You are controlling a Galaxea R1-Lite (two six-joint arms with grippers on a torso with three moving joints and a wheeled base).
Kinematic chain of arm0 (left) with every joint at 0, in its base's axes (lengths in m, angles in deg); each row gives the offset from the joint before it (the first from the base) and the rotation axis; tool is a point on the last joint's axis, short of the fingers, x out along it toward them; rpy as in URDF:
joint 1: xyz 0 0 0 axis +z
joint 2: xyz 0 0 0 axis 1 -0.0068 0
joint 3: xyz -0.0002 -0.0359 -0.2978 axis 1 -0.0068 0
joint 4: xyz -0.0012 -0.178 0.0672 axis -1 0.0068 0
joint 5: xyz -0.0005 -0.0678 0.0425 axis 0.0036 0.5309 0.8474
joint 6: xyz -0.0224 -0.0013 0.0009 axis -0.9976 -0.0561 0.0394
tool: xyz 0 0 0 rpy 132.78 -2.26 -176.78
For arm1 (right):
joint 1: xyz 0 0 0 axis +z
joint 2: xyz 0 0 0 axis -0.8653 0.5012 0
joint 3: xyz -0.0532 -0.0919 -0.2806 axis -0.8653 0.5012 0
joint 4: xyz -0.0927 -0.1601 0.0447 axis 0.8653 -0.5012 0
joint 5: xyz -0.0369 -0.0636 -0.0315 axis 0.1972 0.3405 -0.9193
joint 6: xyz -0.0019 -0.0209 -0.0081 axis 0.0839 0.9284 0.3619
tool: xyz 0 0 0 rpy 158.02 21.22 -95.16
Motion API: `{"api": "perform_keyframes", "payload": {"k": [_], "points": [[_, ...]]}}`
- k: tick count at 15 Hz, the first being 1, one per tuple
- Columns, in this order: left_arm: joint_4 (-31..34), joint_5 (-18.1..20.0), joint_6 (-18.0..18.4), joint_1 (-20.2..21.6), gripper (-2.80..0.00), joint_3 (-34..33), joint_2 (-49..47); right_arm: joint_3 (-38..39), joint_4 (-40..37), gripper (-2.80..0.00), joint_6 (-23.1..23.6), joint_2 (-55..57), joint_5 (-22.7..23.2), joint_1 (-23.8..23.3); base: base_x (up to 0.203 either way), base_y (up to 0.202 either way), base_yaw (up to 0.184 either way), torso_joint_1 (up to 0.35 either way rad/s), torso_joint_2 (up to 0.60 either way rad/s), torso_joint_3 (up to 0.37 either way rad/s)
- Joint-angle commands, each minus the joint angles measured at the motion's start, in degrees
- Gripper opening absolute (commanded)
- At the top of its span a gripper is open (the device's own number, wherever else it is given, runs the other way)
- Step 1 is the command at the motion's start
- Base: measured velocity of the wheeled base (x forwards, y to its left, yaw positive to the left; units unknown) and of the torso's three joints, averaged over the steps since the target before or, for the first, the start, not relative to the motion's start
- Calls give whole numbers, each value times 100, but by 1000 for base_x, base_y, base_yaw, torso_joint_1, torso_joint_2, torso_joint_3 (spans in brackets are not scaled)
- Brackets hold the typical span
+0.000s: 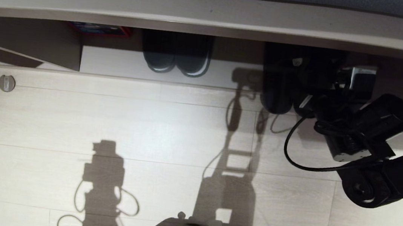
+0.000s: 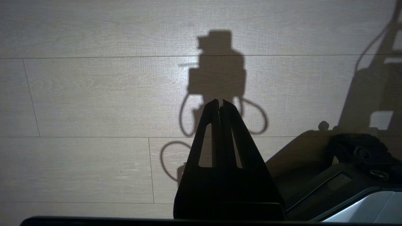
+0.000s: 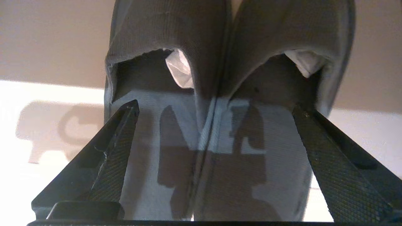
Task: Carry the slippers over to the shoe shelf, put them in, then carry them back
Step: Pick up the slippers in the shoe cabinet
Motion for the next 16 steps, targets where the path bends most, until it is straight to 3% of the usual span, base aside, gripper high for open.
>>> {"api": "perform_keyframes", "payload": {"k": [1, 14, 15, 16], "points": [[-1, -1, -3, 2, -280, -4, 0, -114, 58, 0, 8, 107, -5, 3, 0, 0, 0, 0, 0, 0], [-1, -1, -3, -1, -280, -1, 0, -1688, 61, 0, -16, 1031, -46, -148, 0, 0, 0, 0, 0, 0], [-1, -1, -3, 6, -280, -8, 0, -1885, 65, -235, -52, 1112, -50, -153, 0, 0, 0, 0, 0, 0], [-1, -1, -3, 6, -280, 0, 0, -2083, 66, -280, -78, 1206, -45, -164, 0, 0, 0, 0, 0, 0]]}}
